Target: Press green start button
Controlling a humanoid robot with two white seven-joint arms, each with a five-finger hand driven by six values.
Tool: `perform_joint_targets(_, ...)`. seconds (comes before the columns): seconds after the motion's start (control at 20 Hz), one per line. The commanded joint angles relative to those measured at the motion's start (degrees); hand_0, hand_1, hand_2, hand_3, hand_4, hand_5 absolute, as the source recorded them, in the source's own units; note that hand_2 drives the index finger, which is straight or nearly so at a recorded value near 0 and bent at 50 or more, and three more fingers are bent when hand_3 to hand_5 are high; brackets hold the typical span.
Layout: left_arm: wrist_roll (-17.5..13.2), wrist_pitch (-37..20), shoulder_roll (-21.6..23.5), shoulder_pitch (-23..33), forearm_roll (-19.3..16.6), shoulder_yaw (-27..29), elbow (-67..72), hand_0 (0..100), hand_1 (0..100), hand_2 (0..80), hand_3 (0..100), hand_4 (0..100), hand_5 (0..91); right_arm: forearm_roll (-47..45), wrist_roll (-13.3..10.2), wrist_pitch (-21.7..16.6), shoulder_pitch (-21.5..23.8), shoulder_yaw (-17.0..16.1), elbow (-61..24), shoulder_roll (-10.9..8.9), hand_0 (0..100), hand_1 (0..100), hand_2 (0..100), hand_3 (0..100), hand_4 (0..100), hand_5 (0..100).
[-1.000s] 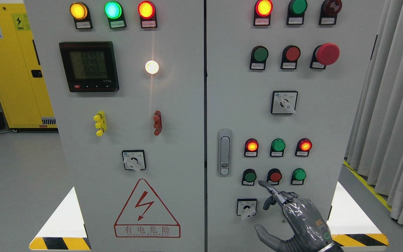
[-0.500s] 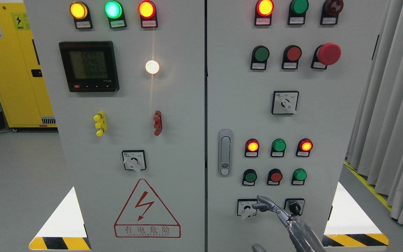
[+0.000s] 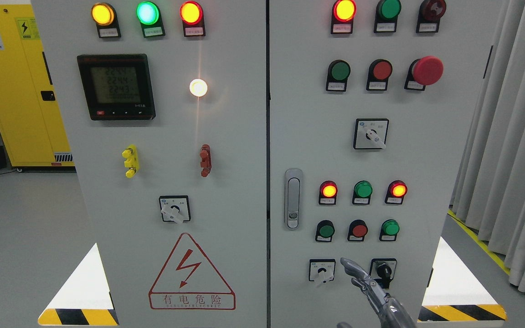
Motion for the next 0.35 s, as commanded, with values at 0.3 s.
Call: perform_joint_targets(0.3,0.0,0.0,0.0,-1.5,0.0,0.0,-1.6,12,56,0.0,0,0,0.0,-3.4,0.3,0.1,2.1,2.1,-3.8,-0.31,43,56,0,4,15,0)
